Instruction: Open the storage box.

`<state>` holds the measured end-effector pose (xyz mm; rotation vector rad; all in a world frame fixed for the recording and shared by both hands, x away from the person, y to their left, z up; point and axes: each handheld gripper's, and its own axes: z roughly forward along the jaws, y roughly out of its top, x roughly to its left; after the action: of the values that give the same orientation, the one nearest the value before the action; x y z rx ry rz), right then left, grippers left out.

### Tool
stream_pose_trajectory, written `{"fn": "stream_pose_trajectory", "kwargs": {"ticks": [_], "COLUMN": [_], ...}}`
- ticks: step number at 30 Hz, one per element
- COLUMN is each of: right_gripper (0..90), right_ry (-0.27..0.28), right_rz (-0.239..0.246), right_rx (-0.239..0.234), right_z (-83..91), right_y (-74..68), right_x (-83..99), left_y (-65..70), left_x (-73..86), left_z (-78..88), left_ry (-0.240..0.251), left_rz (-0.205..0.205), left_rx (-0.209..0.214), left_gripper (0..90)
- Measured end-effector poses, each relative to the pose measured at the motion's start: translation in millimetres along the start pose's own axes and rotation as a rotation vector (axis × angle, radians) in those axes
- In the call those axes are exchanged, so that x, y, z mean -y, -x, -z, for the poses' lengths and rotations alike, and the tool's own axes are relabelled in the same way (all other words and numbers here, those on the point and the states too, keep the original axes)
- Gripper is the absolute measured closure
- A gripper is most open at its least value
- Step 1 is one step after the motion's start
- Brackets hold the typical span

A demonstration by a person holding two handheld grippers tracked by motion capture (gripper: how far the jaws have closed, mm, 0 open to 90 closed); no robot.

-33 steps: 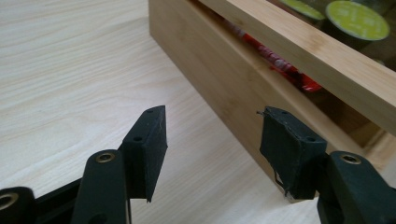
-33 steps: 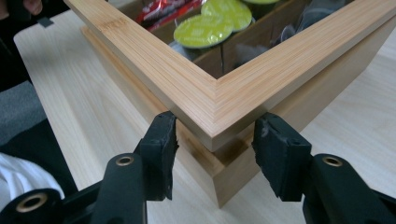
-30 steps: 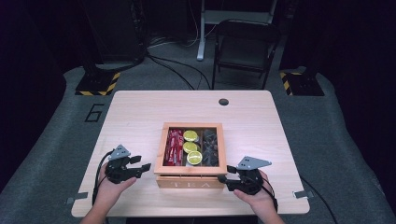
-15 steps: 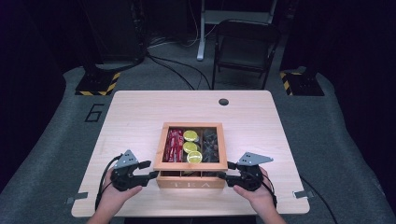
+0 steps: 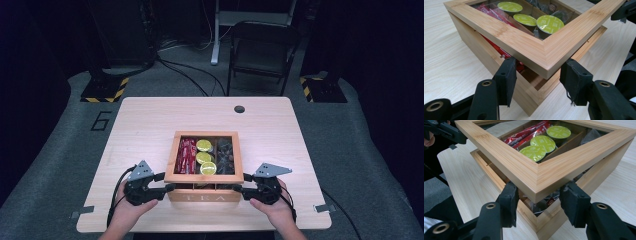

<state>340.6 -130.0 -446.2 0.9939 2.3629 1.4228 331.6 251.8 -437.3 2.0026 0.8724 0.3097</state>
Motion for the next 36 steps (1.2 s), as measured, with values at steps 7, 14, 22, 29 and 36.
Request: {"fn": "stream_pose_trajectory", "kwargs": {"ticks": [7,14,22,29,36], "right_gripper": [48.9,46.7,46.2,45.2,45.5], "right_ry": [0.003,0.029,0.025,0.04,0.074], "right_rz": [0.001,-0.026,-0.019,0.01,0.046], "right_rx": [0.004,0.008,0.046,0.076,0.111], "right_z": [-0.3,2.2,9.3,14.6,17.3], "right_y": [-0.4,0.5,3.4,4.5,6.5], "right_x": [0.0,-7.1,-23.2,-36.1,-57.5], "left_y": [2.2,2.1,3.6,0.0,-5.3], "left_x": [-3.0,-14.3,-29.1,-41.8,-58.4], "left_z": [0.5,5.7,12.8,17.9,23.4], "left_ry": [-0.018,-0.012,0.004,0.034,0.083], "left_rz": [-0.011,-0.004,-0.056,-0.06,-0.048], "left_rx": [-0.022,-0.048,-0.083,-0.085,-0.09], "left_gripper": [47.2,45.3,45.1,46.1,47.8]}}
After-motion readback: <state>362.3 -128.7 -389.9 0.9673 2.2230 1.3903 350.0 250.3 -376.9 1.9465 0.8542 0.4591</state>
